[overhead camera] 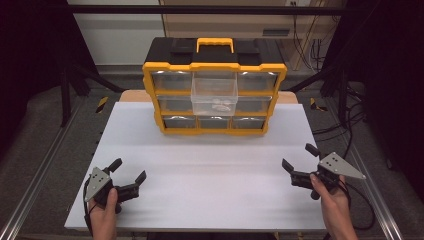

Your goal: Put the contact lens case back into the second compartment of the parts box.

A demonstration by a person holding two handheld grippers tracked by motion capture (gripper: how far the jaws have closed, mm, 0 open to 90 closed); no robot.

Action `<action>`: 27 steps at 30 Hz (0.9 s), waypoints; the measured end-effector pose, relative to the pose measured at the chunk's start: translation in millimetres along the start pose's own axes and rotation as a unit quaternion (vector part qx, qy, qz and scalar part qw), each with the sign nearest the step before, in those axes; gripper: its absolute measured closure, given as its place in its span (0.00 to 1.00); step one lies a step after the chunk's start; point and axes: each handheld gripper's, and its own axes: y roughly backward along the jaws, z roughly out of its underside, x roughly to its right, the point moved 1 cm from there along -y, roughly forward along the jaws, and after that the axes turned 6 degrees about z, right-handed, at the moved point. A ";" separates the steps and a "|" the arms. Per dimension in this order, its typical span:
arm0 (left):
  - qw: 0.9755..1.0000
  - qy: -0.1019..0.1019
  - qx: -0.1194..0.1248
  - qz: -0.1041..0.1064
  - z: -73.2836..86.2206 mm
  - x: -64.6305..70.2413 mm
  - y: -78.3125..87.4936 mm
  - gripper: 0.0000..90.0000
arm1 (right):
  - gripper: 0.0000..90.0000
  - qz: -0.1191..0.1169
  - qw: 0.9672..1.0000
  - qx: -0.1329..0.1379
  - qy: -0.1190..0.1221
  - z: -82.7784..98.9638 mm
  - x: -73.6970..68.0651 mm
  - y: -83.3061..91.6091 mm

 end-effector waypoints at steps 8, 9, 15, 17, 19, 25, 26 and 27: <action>1.000 -0.007 -0.012 0.008 3.2 6.0 7.8 0.01 | 0.04 -0.014 1.000 -0.005 -0.014 24.1 -7.7 -0.6; 1.000 -0.007 -0.013 0.010 3.9 7.7 8.5 0.01 | 0.04 -0.014 1.000 -0.005 -0.014 24.1 -7.7 -0.6; 1.000 -0.005 -0.014 0.024 5.5 14.5 11.2 0.01 | 0.04 -0.027 0.999 -0.014 -0.020 40.8 -15.7 -3.0; 0.999 -0.008 -0.016 0.028 6.0 16.6 12.0 0.01 | 0.04 -0.027 0.999 -0.013 -0.018 42.6 -16.7 -3.8; 0.999 -0.009 -0.017 0.031 6.4 17.3 12.3 0.01 | 0.04 -0.033 0.999 -0.017 -0.020 46.7 -21.7 -5.6; 0.999 -0.006 -0.018 0.033 7.7 16.7 10.1 0.01 | 0.04 -0.047 0.999 -0.023 -0.010 51.7 -31.8 -11.3; 0.999 -0.006 -0.017 0.033 7.6 16.7 10.2 0.01 | 0.04 -0.053 0.998 -0.023 -0.008 52.2 -35.9 -14.0; 0.999 -0.006 -0.017 0.033 7.7 16.6 10.1 0.01 | 0.04 -0.053 0.998 -0.023 -0.008 52.2 -35.9 -14.0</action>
